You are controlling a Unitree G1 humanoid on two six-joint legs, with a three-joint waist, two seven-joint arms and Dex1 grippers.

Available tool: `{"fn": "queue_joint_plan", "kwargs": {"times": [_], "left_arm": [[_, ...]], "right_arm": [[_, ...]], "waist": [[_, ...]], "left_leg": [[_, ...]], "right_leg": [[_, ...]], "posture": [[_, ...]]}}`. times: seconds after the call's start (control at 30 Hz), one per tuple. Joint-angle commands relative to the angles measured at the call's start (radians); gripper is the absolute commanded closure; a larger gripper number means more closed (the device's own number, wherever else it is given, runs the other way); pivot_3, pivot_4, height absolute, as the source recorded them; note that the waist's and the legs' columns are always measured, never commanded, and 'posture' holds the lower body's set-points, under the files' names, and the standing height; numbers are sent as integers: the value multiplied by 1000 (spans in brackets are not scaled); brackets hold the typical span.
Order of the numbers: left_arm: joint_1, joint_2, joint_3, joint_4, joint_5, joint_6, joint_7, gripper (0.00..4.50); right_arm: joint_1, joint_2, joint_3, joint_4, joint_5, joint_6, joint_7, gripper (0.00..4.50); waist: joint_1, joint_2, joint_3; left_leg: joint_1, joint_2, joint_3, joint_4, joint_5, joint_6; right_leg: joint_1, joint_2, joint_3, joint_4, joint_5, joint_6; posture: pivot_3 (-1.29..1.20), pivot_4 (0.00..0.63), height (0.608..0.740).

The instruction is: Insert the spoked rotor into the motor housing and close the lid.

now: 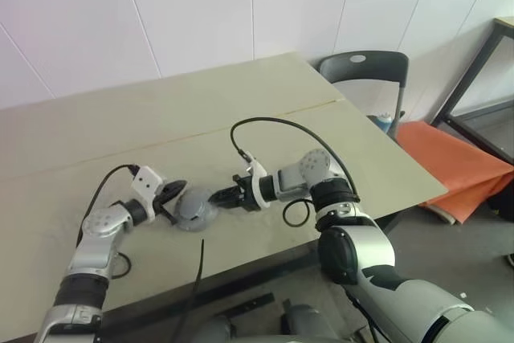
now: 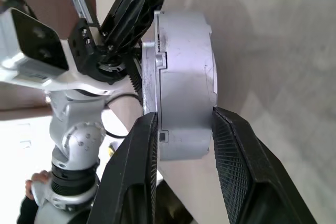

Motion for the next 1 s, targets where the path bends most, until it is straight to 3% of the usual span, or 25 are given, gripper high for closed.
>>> {"fn": "queue_joint_plan", "kwargs": {"times": [0.03, 0.57, 1.0], "left_arm": [[16, -3, 59, -78, -48, 43, 33, 4500], [40, -24, 145, -179, -130, 148, 90, 4500], [14, -70, 227, -185, -207, 268, 209, 4500]], "right_arm": [[-49, 84, -27, 24, 37, -36, -13, 3251], [-67, 69, -32, 46, 65, -93, -14, 3305], [-179, 56, -152, 240, 103, -338, -30, 3305]], "waist": [[1, -1, 0], [3, -2, 0], [4, -8, 3]], "left_leg": [[0, 0, 0, 0, 0, 0], [0, -1, 1, 3, 0, 0], [0, -2, 0, 4, 0, 0]], "right_leg": [[-1, -1, 0, 1, 0, 0], [1, 0, 0, 1, 0, 0], [1, 0, 0, 2, 0, 0]], "posture": [[0, 0, 740], [0, 0, 740], [0, 0, 740]]}}
